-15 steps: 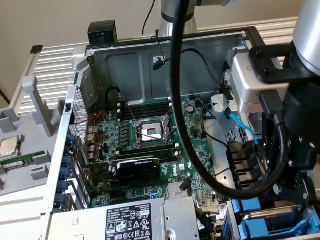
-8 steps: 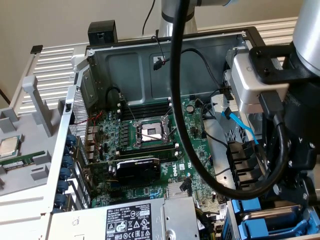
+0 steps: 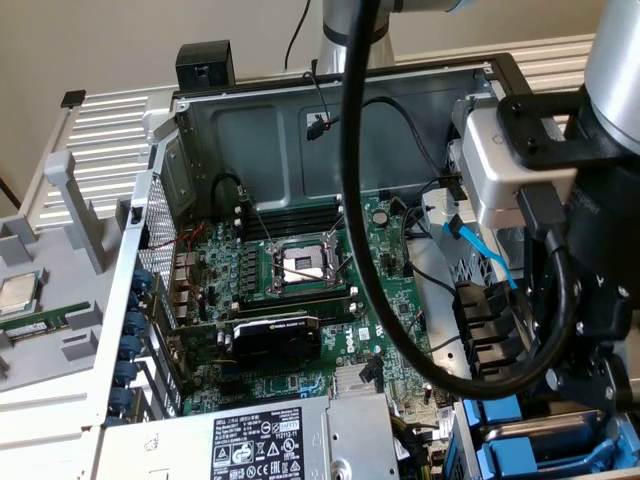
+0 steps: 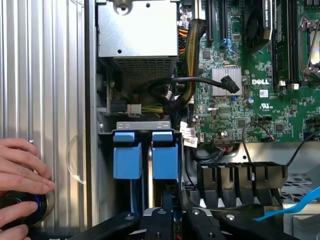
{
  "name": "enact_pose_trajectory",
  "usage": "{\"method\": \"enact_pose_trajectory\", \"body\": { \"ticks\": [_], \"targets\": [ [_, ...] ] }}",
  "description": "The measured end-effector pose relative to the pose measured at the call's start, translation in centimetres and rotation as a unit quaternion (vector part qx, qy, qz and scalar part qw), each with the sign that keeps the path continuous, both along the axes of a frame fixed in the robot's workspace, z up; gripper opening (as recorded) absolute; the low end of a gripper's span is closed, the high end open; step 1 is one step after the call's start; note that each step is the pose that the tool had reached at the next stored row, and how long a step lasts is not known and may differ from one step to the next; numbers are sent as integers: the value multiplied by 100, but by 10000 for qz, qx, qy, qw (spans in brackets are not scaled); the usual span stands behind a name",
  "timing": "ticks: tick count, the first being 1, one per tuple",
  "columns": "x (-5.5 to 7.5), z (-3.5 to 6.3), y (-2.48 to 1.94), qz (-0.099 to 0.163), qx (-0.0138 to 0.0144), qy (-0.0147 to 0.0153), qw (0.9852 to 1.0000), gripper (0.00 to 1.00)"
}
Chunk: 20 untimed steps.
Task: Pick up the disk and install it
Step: 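Insert the second disk wire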
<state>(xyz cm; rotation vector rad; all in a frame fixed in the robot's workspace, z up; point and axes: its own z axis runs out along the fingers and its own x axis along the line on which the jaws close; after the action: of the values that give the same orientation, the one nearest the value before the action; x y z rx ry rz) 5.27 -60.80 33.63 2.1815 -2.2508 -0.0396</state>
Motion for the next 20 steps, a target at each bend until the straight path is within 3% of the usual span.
{"method": "enact_pose_trajectory", "body": {
  "ticks": [9, 10, 12, 13, 18, 20],
  "targets": [
    [2, -19, 0, 1, 11, -3, 10000, 18],
    [2, -14, 0, 1, 7, -2, 10000, 30],
    [0, 12, 0, 0, 3, -2, 10000, 30],
    [0, 29, 1, 0, 5, -2, 10000, 37],
    [0, 196, 7, 0, 0, -7, 10000, 37],
    [-1, 257, 11, -1, -2, -23, 10000, 37]
  ]
}}
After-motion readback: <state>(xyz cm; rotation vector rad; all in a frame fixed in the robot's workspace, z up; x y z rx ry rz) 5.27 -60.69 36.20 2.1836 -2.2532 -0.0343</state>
